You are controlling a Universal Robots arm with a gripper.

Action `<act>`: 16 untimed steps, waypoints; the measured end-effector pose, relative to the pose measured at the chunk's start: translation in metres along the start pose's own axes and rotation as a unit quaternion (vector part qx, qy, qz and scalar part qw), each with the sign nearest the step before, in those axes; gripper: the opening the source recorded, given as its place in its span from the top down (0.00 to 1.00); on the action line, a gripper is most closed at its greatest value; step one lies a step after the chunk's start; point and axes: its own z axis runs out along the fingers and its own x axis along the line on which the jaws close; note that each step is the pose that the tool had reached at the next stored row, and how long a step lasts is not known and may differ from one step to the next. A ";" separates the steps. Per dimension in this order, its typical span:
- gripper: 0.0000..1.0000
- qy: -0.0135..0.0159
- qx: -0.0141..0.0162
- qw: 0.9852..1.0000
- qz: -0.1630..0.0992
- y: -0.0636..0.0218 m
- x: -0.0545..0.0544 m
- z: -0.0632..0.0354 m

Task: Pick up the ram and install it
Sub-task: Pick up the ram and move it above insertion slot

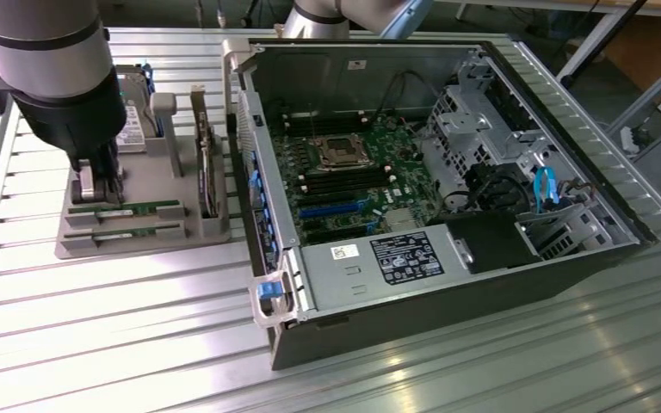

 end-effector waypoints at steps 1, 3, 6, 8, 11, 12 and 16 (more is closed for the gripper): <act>0.71 0.000 0.000 1.000 0.000 -0.0002 0.000 0.0043; 0.71 0.000 0.000 1.000 0.000 -0.0003 0.001 0.0068; 0.71 0.000 0.000 1.000 0.000 -0.0003 0.001 0.0081; 0.71 0.000 0.000 1.000 0.000 -0.0004 0.001 0.0082; 0.71 0.000 0.000 1.000 0.000 -0.0004 0.001 0.0083; 0.71 0.000 0.000 1.000 0.000 -0.0004 0.001 0.0082; 0.71 0.000 0.000 1.000 0.000 -0.0004 0.001 0.0083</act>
